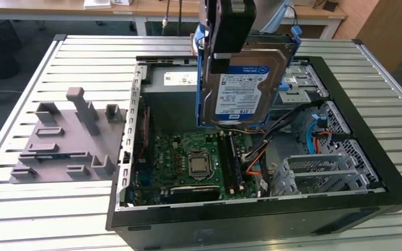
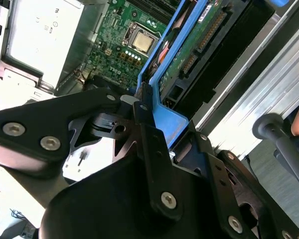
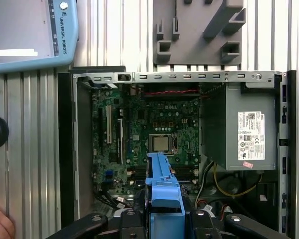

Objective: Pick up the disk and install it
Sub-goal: 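Insert the disk into the insertion slot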

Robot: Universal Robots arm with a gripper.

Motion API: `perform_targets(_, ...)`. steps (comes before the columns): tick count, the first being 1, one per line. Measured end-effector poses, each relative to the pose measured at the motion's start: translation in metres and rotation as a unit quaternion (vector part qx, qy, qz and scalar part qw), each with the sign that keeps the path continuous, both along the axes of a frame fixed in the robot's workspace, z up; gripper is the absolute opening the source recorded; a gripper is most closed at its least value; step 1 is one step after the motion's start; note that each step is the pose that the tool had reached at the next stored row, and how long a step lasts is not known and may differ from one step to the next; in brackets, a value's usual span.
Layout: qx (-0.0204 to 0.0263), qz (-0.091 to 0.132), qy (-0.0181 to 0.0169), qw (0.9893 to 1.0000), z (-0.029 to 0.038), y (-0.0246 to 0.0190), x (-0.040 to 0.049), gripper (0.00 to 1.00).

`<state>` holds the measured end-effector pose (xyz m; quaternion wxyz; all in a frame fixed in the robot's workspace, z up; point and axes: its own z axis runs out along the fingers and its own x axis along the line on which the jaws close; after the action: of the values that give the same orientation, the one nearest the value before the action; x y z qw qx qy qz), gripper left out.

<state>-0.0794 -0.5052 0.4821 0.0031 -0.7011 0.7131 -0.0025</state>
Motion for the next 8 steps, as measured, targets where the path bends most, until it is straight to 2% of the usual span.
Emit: perform_targets(8,0.0,0.0,0.0,1.0,-0.0004,-0.0112,0.0004,0.36)
